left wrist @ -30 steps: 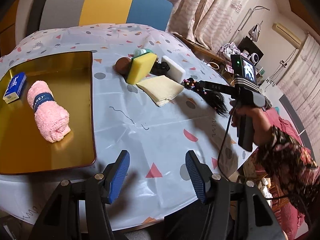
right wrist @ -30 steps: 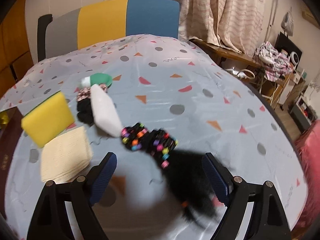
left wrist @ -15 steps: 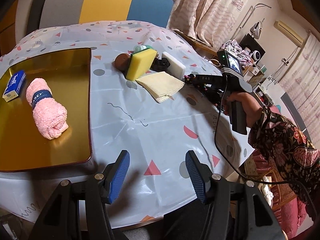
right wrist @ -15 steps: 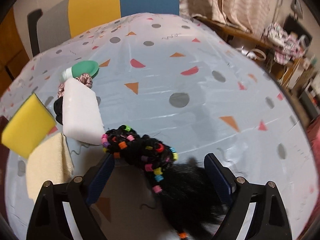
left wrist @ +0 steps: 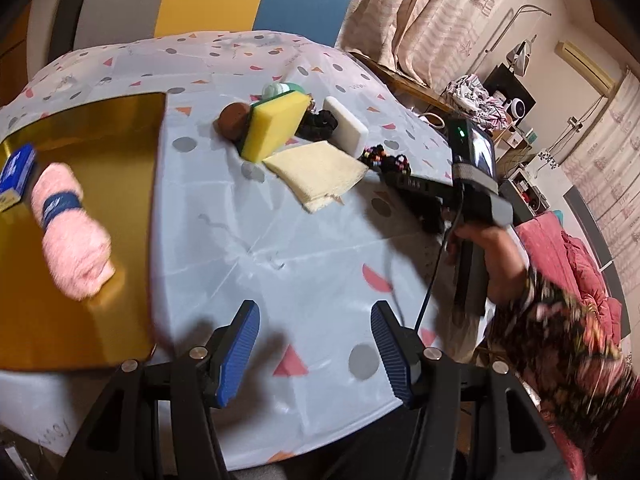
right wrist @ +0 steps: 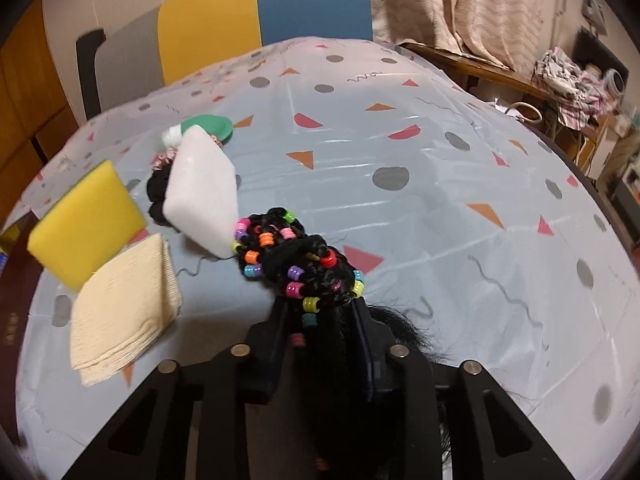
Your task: Organize soft objects
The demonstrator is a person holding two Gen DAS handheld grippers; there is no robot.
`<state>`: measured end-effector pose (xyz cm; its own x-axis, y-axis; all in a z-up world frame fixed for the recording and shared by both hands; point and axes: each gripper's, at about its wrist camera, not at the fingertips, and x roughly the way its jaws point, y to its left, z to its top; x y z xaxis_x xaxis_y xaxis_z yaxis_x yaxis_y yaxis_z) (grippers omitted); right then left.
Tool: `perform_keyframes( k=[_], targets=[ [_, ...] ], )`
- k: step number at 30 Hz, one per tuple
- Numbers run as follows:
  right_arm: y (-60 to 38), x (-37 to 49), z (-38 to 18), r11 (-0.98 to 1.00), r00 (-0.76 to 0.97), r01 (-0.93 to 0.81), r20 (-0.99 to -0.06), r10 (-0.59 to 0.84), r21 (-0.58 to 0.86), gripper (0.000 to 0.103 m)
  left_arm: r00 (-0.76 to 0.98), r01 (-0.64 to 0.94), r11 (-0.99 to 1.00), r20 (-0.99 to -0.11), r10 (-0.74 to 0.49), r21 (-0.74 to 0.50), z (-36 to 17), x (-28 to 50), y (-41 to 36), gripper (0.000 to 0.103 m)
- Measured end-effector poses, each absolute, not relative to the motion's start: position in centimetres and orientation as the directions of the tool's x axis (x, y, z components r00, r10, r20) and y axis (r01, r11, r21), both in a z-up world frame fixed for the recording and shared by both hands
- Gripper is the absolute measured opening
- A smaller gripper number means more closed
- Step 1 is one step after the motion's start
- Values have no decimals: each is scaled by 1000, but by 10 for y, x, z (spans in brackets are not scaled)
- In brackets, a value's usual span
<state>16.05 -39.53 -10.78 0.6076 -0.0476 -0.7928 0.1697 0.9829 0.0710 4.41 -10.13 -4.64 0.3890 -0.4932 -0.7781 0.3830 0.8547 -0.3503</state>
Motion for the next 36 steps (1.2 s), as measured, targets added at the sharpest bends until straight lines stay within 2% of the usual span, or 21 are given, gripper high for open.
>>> perform_keyframes(
  k=[7, 10, 17, 21, 24, 28, 31, 36],
  targets=[
    [-410, 139, -110, 949, 661, 271, -748, -63, 159, 27, 380, 393, 872, -813, -442, -291, -42, 91, -152, 59],
    [-417, 136, -111, 937, 672, 295, -738, -64, 188, 27, 386, 421, 874, -825, -414, -242, -43, 111, -178, 63],
    [-417, 134, -112, 935, 680, 311, -727, -94, 171, 27, 321, 468, 873, -895, -310, -135, -72, 177, -235, 65],
    [-420, 130, -113, 930, 689, 316, -719, -89, 187, 27, 327, 547, 837, -913, -244, -27, -91, 204, -253, 78],
    [-422, 128, -114, 927, 697, 316, -713, -82, 203, 27, 331, 545, 838, -912, -241, -24, -100, 220, -249, 85],
    [-425, 128, -115, 923, 703, 315, -708, -71, 221, 27, 363, 572, 820, -897, -253, 1, -105, 222, -248, 86],
    [-425, 127, -115, 922, 705, 314, -706, -67, 226, 27, 406, 608, 790, -885, -227, 76, -110, 212, -256, 94],
    [-426, 127, -115, 920, 707, 317, -704, -66, 231, 27, 404, 600, 799, -878, -258, 41, -110, 208, -252, 92]
  ],
)
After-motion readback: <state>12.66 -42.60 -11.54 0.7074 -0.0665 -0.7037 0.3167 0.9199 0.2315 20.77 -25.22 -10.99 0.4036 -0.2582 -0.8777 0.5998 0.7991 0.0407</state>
